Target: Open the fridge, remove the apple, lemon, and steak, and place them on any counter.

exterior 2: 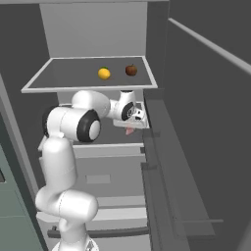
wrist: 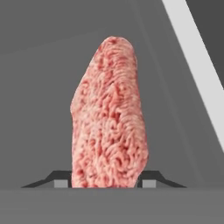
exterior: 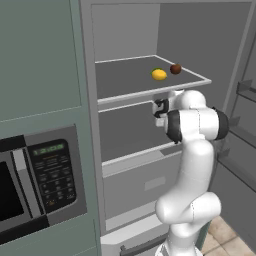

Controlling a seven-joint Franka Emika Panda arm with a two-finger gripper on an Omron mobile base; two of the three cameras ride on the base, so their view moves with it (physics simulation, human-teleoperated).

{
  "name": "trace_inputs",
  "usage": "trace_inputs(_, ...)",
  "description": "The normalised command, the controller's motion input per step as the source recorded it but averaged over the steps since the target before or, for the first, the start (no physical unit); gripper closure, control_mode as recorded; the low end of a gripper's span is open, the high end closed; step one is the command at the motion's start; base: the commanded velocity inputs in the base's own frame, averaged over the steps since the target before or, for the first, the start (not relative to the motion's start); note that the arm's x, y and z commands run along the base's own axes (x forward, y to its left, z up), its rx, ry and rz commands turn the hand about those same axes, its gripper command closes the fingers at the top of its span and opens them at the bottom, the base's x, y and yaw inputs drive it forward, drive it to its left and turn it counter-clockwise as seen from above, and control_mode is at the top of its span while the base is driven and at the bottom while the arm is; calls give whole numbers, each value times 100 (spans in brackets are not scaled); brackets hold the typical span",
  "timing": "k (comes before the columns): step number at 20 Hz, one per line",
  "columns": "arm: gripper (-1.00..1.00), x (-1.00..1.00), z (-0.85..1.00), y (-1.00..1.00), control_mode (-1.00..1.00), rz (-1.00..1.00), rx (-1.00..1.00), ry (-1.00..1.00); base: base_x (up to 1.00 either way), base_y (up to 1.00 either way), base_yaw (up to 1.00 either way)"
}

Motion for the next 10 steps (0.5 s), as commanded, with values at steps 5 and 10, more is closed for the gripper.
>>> trace_inputs(5,100,-83,-18,-15,-100,1,0,0,0,0,0)
trace_inputs(10,100,-96,-13,-17,-100,2,0,-3,0,0,0)
